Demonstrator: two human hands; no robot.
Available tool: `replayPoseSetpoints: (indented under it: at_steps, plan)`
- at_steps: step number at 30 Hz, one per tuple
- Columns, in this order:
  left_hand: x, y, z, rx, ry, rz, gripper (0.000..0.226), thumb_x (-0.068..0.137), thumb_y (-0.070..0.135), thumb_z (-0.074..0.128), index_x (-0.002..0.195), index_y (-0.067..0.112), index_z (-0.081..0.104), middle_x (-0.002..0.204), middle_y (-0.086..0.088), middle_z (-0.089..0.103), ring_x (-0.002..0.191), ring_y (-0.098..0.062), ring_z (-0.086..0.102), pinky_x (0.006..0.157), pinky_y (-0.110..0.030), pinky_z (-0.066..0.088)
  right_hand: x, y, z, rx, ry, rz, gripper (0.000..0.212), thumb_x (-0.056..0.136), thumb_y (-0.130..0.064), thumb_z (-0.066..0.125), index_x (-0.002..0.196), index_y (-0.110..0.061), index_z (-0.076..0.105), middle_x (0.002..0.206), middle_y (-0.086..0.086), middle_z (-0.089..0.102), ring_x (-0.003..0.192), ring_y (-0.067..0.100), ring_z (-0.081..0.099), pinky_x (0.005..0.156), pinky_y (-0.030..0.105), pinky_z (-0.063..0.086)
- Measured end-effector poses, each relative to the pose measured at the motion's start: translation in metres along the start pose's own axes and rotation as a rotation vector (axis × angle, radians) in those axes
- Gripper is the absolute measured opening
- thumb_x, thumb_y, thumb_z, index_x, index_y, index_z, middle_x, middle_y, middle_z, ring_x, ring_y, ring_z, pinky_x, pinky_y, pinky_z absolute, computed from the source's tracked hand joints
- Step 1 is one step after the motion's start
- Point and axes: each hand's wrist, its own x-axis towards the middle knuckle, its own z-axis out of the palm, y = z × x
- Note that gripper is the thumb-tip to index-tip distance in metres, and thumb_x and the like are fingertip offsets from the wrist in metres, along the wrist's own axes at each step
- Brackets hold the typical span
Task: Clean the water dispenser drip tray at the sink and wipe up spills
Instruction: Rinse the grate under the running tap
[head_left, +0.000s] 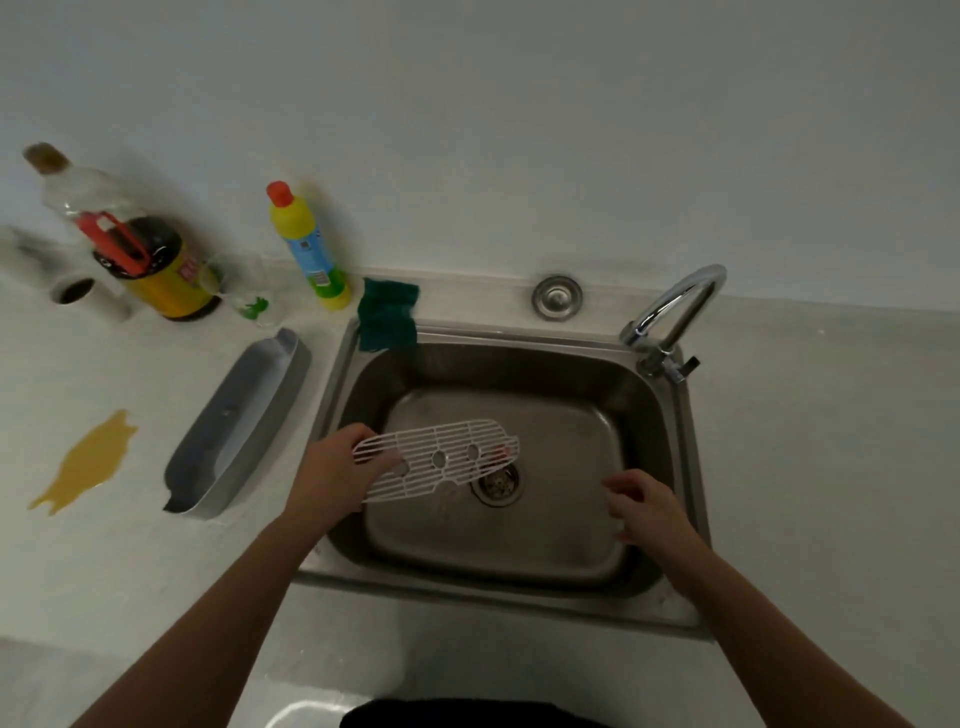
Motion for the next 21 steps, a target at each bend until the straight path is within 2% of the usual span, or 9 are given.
replayPoseSetpoints:
  at_steps: [3,5,7,10,12,14,16,18,21]
  plan:
    - [-0.005,-0.001,0.003,-0.105,-0.025,-0.021,0.024,0.081,0.055,0.079,0.09,0.037,0.067,0.082,0.015,0.074,0.067,-0.005,0.074,0.048,-0.019,0.056,-0.009,-0.002,0.001,0.012,0.025,-0.02,0.02,0.101,-0.016,0.06,0.12,-0.019,0.065,0.108,0.007,0.068,0.098,0.026,0.067,0.083,0.044,0.06]
    - [-0.006,-0.006,0.009,0.046,-0.044,-0.055,0.023,0.083,0.046,0.082,0.085,0.03,0.065,0.073,0.005,0.071,0.067,-0.011,0.072,0.056,-0.028,0.059,-0.013,-0.002,0.003,-0.005,0.003,-0.025,0.02,0.1,-0.015,0.06,0.12,-0.019,0.065,0.109,0.006,0.067,0.098,0.024,0.066,0.082,0.041,0.058]
    - [-0.007,-0.008,0.012,0.163,-0.034,-0.062,0.022,0.084,0.042,0.082,0.084,0.031,0.063,0.075,0.007,0.068,0.075,-0.012,0.071,0.065,-0.029,0.058,-0.016,-0.003,0.006,-0.028,-0.007,-0.032,0.019,0.099,-0.014,0.061,0.117,-0.02,0.066,0.11,0.005,0.067,0.099,0.024,0.065,0.084,0.042,0.058]
    - [-0.008,-0.008,0.009,-0.017,-0.031,-0.044,0.02,0.085,0.045,0.081,0.086,0.031,0.066,0.073,0.009,0.072,0.063,-0.007,0.071,0.047,-0.018,0.052,-0.017,-0.003,0.009,-0.042,0.012,-0.054,0.018,0.098,-0.015,0.062,0.115,-0.022,0.067,0.109,0.003,0.067,0.099,0.022,0.066,0.084,0.042,0.059]
    - [-0.01,-0.007,0.009,-0.043,-0.032,-0.011,0.02,0.087,0.047,0.078,0.087,0.031,0.066,0.077,0.015,0.073,0.063,-0.005,0.071,0.045,-0.018,0.052,-0.018,-0.005,0.01,-0.06,0.013,-0.069,0.018,0.098,-0.016,0.063,0.114,-0.025,0.067,0.109,0.001,0.067,0.098,0.019,0.065,0.082,0.04,0.059]
    - [-0.011,-0.008,0.012,0.083,-0.046,-0.019,0.021,0.087,0.046,0.079,0.087,0.029,0.065,0.073,0.006,0.071,0.063,-0.008,0.069,0.054,-0.023,0.055,-0.02,-0.005,0.012,-0.11,0.006,-0.098,0.018,0.099,-0.017,0.063,0.115,-0.025,0.066,0.111,0.0,0.067,0.097,0.016,0.065,0.082,0.037,0.058]
    - [-0.011,-0.008,0.015,0.278,-0.069,-0.027,0.019,0.09,0.041,0.076,0.09,0.026,0.065,0.083,0.006,0.073,0.074,-0.011,0.068,0.072,-0.032,0.06,-0.021,-0.004,0.013,-0.266,0.012,-0.181,0.022,0.099,-0.019,0.064,0.12,-0.024,0.065,0.119,0.001,0.066,0.096,0.012,0.063,0.083,0.032,0.054]
    - [-0.012,-0.008,0.014,0.286,-0.082,-0.035,0.019,0.09,0.04,0.077,0.091,0.024,0.066,0.085,0.004,0.072,0.076,-0.012,0.068,0.078,-0.035,0.061,-0.022,-0.005,0.015,-0.472,0.01,-0.296,0.033,0.097,-0.023,0.068,0.13,-0.023,0.062,0.129,0.0,0.06,0.102,0.01,0.061,0.091,0.03,0.053]
    - [-0.017,-0.002,0.01,0.046,-0.071,-0.052,0.023,0.086,0.039,0.082,0.09,0.021,0.068,0.078,0.002,0.072,0.064,-0.012,0.07,0.055,-0.025,0.06,-0.025,-0.018,0.021,-0.674,0.009,-0.494,0.056,0.09,-0.035,0.075,0.141,-0.029,0.054,0.14,-0.004,0.054,0.116,0.009,0.058,0.1,0.029,0.052]
